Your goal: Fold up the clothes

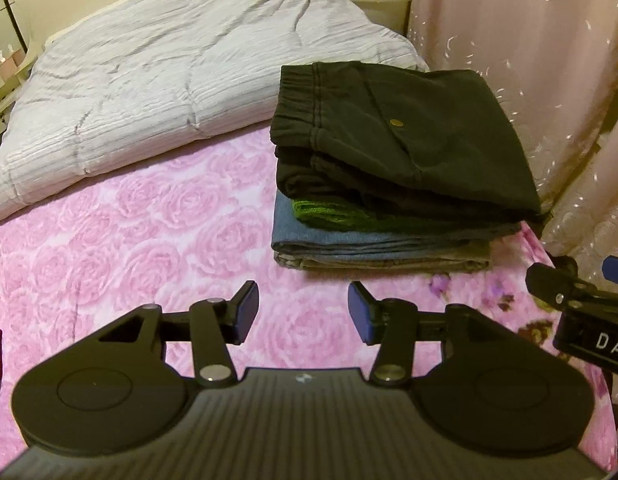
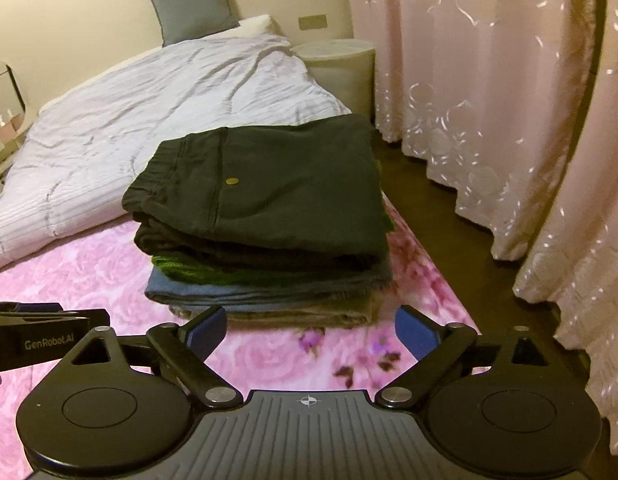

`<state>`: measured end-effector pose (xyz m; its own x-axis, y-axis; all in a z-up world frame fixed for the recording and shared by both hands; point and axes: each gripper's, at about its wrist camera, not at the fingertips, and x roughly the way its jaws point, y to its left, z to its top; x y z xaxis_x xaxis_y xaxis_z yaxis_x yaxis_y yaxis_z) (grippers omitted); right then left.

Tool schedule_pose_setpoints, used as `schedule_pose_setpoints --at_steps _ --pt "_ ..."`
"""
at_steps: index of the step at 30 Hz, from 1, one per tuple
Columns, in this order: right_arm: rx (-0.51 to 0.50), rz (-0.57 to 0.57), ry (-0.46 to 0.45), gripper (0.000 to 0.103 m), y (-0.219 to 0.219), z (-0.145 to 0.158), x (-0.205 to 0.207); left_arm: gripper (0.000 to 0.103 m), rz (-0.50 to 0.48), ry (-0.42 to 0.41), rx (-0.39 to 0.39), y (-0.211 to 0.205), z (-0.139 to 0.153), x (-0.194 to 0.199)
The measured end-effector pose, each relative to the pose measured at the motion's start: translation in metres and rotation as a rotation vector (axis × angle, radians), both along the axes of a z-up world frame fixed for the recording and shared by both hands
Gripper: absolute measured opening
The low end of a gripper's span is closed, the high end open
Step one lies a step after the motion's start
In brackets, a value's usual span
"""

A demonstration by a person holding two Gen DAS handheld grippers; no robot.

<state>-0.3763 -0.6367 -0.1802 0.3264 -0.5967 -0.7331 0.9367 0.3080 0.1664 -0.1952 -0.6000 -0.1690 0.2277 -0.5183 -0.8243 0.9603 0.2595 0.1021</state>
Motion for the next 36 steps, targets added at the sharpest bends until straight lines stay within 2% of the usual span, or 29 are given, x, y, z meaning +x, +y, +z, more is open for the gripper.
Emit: schedule_pose_setpoints --at_steps 18,26,36 --pt "-0.002 -0.103 -0.014 0.097 0.108 0.088 0.001 0.045 -0.051 0.050 -0.024 0.105 0.079 0.008" --pt "0.015 -0.085 0.012 0.097 0.130 0.101 0.005 0.045 -0.053 0.071 -0.016 0.131 0.088 0.008" --pt "0.037 -0.050 0.048 0.097 0.127 0.101 0.006 0.045 -0.049 0.076 -0.009 0.131 0.088 0.000"
